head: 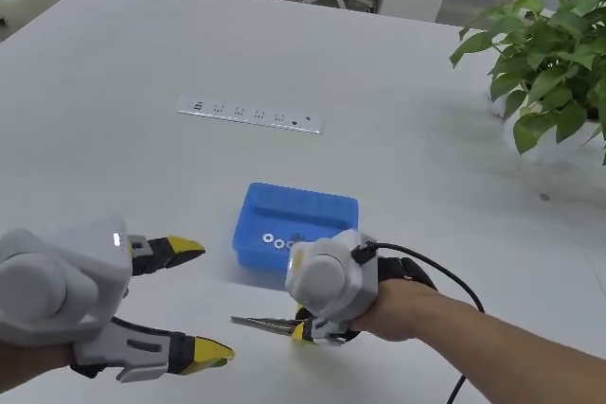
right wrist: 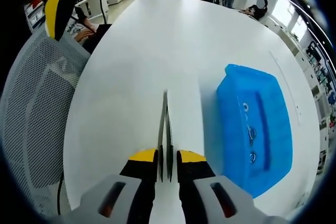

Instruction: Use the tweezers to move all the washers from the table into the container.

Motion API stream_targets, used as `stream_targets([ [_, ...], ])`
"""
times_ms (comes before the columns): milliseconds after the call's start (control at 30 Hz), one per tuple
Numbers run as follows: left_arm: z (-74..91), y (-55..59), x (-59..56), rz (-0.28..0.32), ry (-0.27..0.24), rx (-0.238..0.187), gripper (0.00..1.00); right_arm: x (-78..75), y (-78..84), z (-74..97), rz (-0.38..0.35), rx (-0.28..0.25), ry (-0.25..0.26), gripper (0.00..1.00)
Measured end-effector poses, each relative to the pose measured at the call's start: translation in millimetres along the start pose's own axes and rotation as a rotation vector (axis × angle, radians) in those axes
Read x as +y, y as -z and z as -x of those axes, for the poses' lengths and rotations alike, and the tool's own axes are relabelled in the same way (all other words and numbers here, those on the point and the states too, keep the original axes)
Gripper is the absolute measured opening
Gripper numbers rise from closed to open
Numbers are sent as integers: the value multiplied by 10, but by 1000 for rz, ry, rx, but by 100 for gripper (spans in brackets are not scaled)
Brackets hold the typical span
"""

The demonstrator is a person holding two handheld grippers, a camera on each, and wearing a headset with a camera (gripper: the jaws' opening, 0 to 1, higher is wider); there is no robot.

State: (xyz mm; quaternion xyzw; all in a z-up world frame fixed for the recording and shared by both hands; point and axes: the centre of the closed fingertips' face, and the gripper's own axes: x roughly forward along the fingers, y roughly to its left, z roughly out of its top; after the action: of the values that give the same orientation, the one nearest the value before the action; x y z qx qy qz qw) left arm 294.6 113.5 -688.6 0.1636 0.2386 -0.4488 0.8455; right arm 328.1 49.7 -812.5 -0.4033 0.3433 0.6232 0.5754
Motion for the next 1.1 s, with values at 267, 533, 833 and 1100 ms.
stream_targets([
  [267, -31, -42, 97, -9, 1, 0, 75, -84, -48, 202, -18, -52, 43, 26],
  [533, -97, -104, 227, -12, 11, -11, 78, -297, -17, 582, -106, -160, 168, 37],
  [833, -139, -109, 337, 10, 13, -22, 81, -401, 184, 948, -202, -285, 276, 62],
  [1100, -143, -105, 362, 33, 16, -32, 84, -355, 433, 1159, -308, -390, 319, 76],
])
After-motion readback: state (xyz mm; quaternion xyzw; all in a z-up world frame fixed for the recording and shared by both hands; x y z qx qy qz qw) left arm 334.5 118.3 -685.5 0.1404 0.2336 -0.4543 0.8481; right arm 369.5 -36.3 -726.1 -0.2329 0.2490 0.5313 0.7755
